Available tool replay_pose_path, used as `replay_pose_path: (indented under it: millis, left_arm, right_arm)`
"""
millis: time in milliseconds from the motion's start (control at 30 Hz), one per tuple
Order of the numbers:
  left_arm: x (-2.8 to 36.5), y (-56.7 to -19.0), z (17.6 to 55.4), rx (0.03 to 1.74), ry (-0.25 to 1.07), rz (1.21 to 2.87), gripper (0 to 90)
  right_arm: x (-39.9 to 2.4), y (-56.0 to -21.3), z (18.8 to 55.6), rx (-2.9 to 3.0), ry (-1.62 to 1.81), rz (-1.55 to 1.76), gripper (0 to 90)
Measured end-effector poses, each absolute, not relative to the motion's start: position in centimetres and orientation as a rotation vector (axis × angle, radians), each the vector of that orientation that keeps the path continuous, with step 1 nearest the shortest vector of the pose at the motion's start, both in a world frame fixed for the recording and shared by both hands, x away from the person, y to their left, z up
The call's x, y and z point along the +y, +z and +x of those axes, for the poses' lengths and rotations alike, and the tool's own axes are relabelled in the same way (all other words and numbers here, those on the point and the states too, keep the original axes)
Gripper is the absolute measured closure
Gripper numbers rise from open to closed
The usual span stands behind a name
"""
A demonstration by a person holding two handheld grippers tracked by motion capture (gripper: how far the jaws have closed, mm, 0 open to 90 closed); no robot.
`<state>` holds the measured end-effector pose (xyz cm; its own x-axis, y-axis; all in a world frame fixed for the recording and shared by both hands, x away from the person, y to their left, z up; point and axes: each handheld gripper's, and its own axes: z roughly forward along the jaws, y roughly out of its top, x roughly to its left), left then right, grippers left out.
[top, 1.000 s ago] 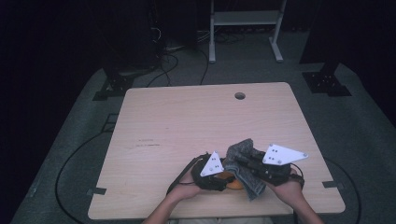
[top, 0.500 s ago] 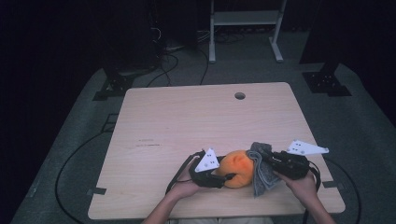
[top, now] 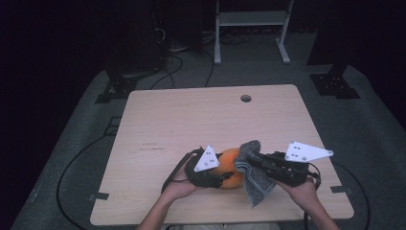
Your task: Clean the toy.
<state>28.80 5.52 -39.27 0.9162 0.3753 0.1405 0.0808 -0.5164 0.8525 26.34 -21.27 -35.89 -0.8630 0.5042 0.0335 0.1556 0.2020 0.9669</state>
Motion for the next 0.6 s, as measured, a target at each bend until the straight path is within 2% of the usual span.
replay_pose_path:
  millis: [100, 200, 267, 333, 400, 467, 600]
  left_arm:
    - [5.2, -39.1, 28.6, 0.334, 0.362, 2.110, 37.9]
    - [5.5, -40.3, 29.4, 0.359, 0.305, 2.150, 34.8]
    - [6.0, -41.1, 30.0, 0.341, 0.228, 2.135, 24.2]
    - [6.5, -41.5, 30.6, 0.354, 0.162, 2.103, 17.2]
    - [6.7, -41.9, 31.0, 0.378, 0.149, 2.104, 11.2]
    - [6.7, -42.4, 31.3, 0.402, 0.162, 2.096, 11.7]
    - [5.9, -42.6, 30.8, 0.406, 0.212, 2.068, 24.3]
  right_arm:
    - [-19.2, -35.9, 26.9, 2.223, 1.616, 0.600, 79.9]
    - [-19.1, -37.1, 27.9, 2.255, 1.554, 0.659, 79.9]
    - [-19.3, -38.6, 28.4, 2.299, 1.505, 0.688, 79.8]
    - [-19.9, -39.8, 28.6, 2.286, 1.526, 0.737, 79.8]
    - [-20.8, -40.4, 28.9, 2.267, 1.572, 0.783, 79.8]
    - [-21.6, -40.7, 29.1, 2.258, 1.547, 0.813, 79.7]
    - [-22.8, -40.9, 29.3, 2.244, 1.521, 0.869, 79.7]
